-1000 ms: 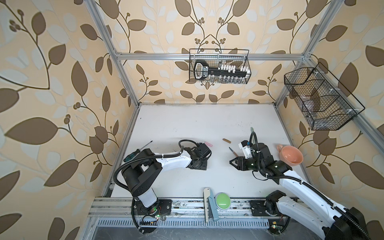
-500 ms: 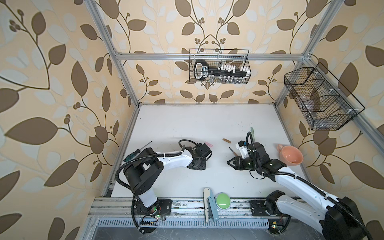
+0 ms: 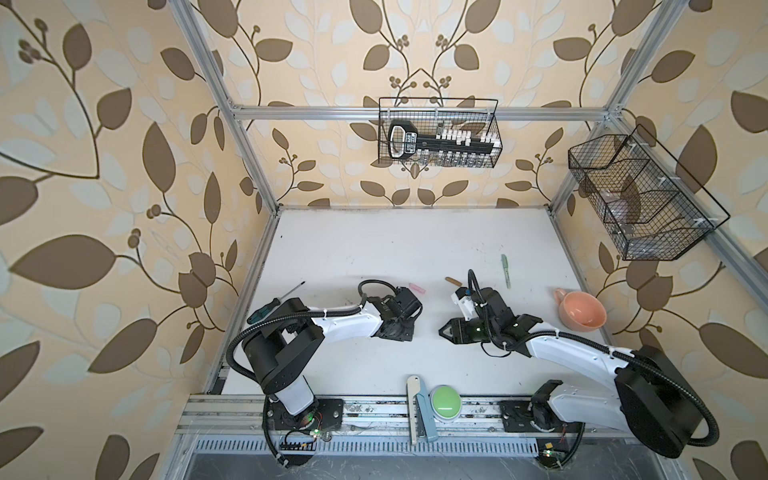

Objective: Insert the pens into the pen caps
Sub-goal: 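Lift the pink pen upright with the left gripper while the right gripper approaches its nib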

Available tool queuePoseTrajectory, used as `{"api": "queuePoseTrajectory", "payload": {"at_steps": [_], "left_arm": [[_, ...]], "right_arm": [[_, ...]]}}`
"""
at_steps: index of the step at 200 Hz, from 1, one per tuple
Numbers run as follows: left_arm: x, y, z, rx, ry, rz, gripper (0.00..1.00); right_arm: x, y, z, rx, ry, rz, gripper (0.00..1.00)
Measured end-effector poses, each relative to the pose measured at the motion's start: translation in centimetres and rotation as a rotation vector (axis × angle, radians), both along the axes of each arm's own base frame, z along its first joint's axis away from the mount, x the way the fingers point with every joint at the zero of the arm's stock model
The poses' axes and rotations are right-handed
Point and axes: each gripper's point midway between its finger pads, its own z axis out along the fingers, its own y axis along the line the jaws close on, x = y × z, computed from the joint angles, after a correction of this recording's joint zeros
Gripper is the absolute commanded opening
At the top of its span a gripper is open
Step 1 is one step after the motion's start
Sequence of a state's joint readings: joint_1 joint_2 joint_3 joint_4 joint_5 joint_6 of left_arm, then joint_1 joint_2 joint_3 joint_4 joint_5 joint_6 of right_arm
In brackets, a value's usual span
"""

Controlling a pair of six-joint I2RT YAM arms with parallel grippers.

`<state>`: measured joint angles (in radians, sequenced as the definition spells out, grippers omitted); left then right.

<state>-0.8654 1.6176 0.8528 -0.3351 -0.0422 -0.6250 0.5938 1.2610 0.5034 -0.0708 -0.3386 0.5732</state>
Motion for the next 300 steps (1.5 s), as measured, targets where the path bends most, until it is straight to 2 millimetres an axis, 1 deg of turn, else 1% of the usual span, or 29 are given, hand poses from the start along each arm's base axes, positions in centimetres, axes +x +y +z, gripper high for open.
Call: {"api": "queuePoseTrajectory", "payload": {"at_steps": [24,53,85,119,144,169,180,208,222,227,231,234,239,246,263,278,300], "left_arm": [[-0.3,-0.4,1.0,-0.066,-0.034,-0.034,0.00],[-0.4,-1.7,3.1,-0.186,-0.091,-0.077,0.02],[-0.4,-2.7,4.9,-0.264,-0.127,-0.108,0.02],[-0.6,-3.4,5.3,-0.289,-0.133,-0.140,0.01],[-0.9,-3.6,5.3,-0.292,-0.128,-0.154,0.01],[-1.1,-3.7,5.3,-0.292,-0.126,-0.160,0.01],[-1.2,-3.7,5.2,-0.292,-0.125,-0.163,0.01],[-1.2,-3.8,5.3,-0.294,-0.123,-0.165,0.01],[-1.3,-3.8,5.3,-0.299,-0.117,-0.169,0.02],[-1.4,-3.9,5.3,-0.300,-0.116,-0.170,0.04],[-1.4,-3.9,5.3,-0.300,-0.115,-0.171,0.07],[-1.4,-3.9,5.3,-0.300,-0.115,-0.171,0.12],[-1.4,-3.9,5.2,-0.299,-0.115,-0.170,0.22],[-1.4,-3.9,5.3,-0.300,-0.114,-0.169,0.30],[-1.4,-3.9,5.7,-0.311,-0.124,-0.173,0.47],[-1.3,-4.0,6.5,-0.333,-0.137,-0.168,0.55],[-1.4,-3.9,8.5,-0.385,-0.191,-0.174,0.58]], "right_arm": [[1.2,1.6,0.6,0.075,-0.025,-0.015,0.51],[2.5,3.7,1.4,0.174,-0.044,-0.035,0.52],[3.8,5.3,1.5,0.267,-0.038,-0.064,0.52],[4.4,6.6,1.5,0.310,-0.035,-0.066,0.52],[5.1,7.1,1.9,0.330,-0.046,-0.071,0.51],[5.9,6.9,2.3,0.349,-0.061,-0.089,0.43],[6.1,6.8,2.4,0.356,-0.059,-0.098,0.35],[6.3,6.9,2.2,0.360,-0.055,-0.098,0.24],[6.2,6.9,2.2,0.361,-0.052,-0.095,0.14],[6.2,6.9,2.1,0.362,-0.047,-0.098,0.11],[6.2,7.0,2.2,0.370,-0.039,-0.102,0.09],[6.2,7.0,2.3,0.373,-0.044,-0.094,0.07],[6.3,7.2,2.6,0.382,-0.043,-0.091,0.04],[6.3,7.3,2.8,0.389,-0.047,-0.084,0.01],[6.5,7.0,2.7,0.384,-0.045,-0.093,0.00],[6.8,6.4,2.9,0.385,-0.044,-0.108,0.00],[7.2,5.3,4.8,0.415,-0.080,-0.122,0.00]]}}
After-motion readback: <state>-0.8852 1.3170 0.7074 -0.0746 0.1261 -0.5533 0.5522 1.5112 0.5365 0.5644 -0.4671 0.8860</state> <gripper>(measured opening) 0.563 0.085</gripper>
